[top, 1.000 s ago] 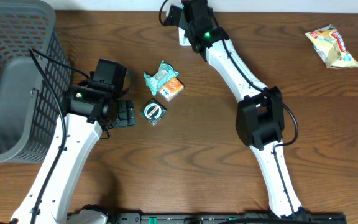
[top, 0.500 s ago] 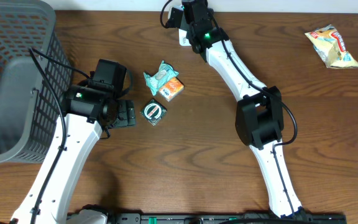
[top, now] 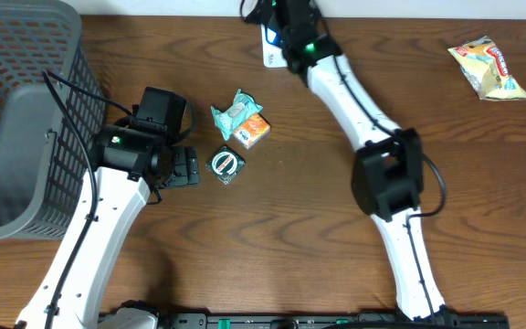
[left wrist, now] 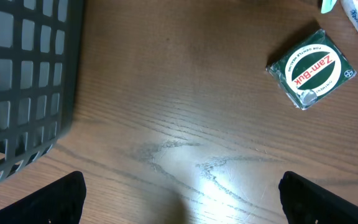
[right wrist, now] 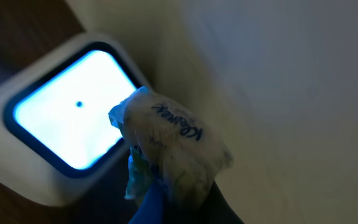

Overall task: Scan the item barcode
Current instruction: 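Carry the Kleenex pack to the top right corner and release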

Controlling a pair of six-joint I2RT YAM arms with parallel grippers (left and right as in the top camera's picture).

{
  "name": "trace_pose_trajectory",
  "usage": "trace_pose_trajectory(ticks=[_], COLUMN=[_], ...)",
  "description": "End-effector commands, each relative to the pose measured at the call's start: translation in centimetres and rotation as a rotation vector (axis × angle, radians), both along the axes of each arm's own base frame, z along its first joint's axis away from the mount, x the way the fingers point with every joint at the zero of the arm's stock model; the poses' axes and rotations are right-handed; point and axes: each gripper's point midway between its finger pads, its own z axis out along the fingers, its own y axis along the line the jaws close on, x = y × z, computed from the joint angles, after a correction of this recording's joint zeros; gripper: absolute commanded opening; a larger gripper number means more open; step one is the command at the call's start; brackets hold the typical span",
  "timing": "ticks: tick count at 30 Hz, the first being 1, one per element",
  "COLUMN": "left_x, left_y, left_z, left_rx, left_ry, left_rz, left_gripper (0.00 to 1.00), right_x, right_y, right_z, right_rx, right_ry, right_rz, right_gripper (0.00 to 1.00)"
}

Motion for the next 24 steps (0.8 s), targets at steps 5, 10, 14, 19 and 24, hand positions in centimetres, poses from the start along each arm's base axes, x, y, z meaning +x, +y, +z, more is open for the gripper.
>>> trace_pose_trajectory(ticks=[5,10,14,19,24], left_x=[0.0,0.0,0.0,0.0,0.0], left_y=[0.3,0.3,0.3,0.3,0.3], left_z=[-0.1,-0.1,-0.1,-0.1,-0.1], left_rx=[0.010,0.010,0.010,0.010,0.010], left_ry=[0.005,0.005,0.005,0.005,0.005], left_rz=[0.007,0.007,0.007,0.007,0.007], left_gripper=[0.98,0.98,0.98,0.98,0.98], right_x=[-1.2,-5.1,-7.5,-10.0,-11.1], right_y=[-15.4,-25.8,-31.6,-35.2,-36.4], right_z=[7.5,1.5,-1.4,-3.7,-4.0], right_rx=[0.257,0.271,0.352,0.430,0.434], right_ry=[-0.012,0.245,0.322,0.422,0.451], right_rz=[-0.386,-0.606,-0.776,-0.841,-0.873], right_gripper=[0.01,0.01,0.02,0.99,0.99])
